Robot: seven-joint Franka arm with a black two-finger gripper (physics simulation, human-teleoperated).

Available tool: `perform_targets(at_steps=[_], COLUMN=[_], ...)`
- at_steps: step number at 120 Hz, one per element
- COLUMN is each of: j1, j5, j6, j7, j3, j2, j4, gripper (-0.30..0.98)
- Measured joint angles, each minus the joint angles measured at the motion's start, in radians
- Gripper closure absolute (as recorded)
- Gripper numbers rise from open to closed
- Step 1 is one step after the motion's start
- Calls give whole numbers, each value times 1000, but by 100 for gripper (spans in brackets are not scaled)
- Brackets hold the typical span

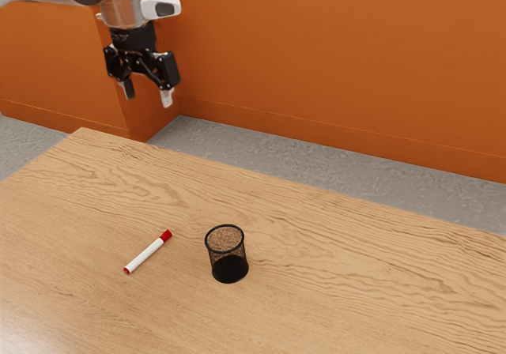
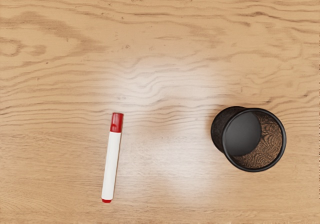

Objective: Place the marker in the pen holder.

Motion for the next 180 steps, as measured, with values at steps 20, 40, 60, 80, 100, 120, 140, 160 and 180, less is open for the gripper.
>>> perform_targets(at_steps=[20, 40, 60, 80, 100, 120, 140, 160, 180], j1=[-24, -73, 14, -7, -15, -18, -18, -19, -15], j5=[24, 63, 57, 53, 44, 37, 19, 2, -15], j6=[-9, 32, 172, 311, 447, 667, 825, 920, 964], j7=[-2, 15, 65, 108, 119, 156, 216, 269, 308], j3=[-12, 77, 169, 216, 220, 181, 164, 132, 130], j2=[-4, -6, -2, 47, 75, 87, 87, 100, 139], j4=[26, -88, -323, -427, -571, -711, -786, -807, -809], gripper=[0, 0, 0, 0, 0, 0, 0, 0, 0])
